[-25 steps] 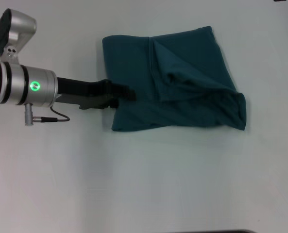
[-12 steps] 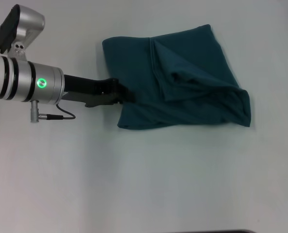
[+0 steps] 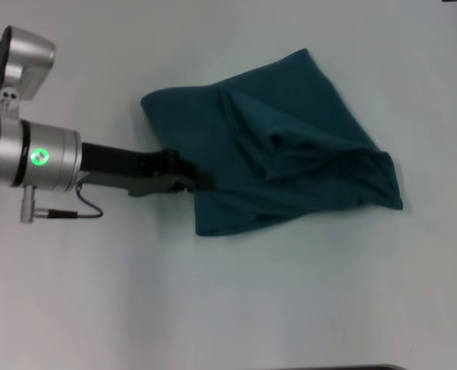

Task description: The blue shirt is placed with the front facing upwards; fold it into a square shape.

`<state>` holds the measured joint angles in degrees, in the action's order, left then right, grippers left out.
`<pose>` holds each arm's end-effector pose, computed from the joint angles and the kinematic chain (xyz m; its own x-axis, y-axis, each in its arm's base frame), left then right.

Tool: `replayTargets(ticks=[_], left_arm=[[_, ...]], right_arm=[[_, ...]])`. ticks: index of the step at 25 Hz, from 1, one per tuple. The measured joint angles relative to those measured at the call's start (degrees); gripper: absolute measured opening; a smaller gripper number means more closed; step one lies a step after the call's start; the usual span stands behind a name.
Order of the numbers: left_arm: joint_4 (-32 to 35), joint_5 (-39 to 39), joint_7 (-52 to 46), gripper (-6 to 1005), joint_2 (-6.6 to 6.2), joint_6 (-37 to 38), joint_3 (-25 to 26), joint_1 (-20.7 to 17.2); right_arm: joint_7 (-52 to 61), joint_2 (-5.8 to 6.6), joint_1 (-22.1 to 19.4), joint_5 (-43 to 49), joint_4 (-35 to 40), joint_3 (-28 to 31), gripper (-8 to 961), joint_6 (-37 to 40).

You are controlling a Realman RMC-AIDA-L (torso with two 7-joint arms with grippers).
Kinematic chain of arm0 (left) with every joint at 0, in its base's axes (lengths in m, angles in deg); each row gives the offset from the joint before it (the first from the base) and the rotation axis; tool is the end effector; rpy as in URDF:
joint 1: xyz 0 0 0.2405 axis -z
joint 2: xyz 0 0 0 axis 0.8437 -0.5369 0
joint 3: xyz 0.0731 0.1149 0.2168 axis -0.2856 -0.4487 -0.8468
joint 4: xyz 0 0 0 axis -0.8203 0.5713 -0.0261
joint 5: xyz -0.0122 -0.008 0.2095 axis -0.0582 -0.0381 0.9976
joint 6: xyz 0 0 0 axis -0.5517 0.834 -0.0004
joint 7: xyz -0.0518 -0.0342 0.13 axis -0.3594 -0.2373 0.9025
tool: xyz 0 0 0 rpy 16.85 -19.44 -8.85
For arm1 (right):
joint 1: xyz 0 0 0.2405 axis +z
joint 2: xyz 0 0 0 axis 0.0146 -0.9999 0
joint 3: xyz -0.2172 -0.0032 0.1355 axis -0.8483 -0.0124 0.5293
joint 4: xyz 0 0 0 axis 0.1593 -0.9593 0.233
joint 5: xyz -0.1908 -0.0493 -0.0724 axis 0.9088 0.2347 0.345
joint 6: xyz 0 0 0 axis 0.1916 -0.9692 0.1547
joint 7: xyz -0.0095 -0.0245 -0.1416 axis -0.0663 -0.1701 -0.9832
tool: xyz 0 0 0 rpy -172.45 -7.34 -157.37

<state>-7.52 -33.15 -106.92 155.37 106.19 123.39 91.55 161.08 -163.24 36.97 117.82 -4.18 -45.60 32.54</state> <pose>-0.2306 0.3300 -0.0531 0.1672 0.9754 0.1438 0.9687 -0.1896 0.1599 0.2474 0.3852 0.1491 0.1440 -0.8474 -0.5111 -0.9644 -0.2359 0.1195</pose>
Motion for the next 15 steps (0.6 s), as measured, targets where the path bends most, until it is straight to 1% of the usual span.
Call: replayTargets(ticks=[3,5,9,13,15], left_arm=[[-1.64,-0.07,0.11,113,-0.11,3.43,0.22,-2.57],[-2.46,-0.08,-0.02,113,-0.57,4.77,0.25,-4.39],[-2.81,0.0,-0.32,112,-2.57,5.48,2.43,-7.9],[-1.79,0.32,0.18,111,-4.63,5.46,5.3,-9.38],[-1.22,0.27,0.48,111,-5.06,5.47,5.46,-9.42]], right_arm=[[0.02,0.0,-0.15,-0.01,-0.16,0.0,916,0.0],[0.03,-0.01,-0.19,0.0,-0.19,-0.01,916,0.0],[0.01,-0.01,-0.19,0.11,-0.18,-0.02,916,0.0],[-0.04,0.0,-0.19,0.21,-0.21,-0.3,916,-0.14],[-0.27,-0.03,-0.13,0.25,-0.3,-0.43,916,-0.22]])
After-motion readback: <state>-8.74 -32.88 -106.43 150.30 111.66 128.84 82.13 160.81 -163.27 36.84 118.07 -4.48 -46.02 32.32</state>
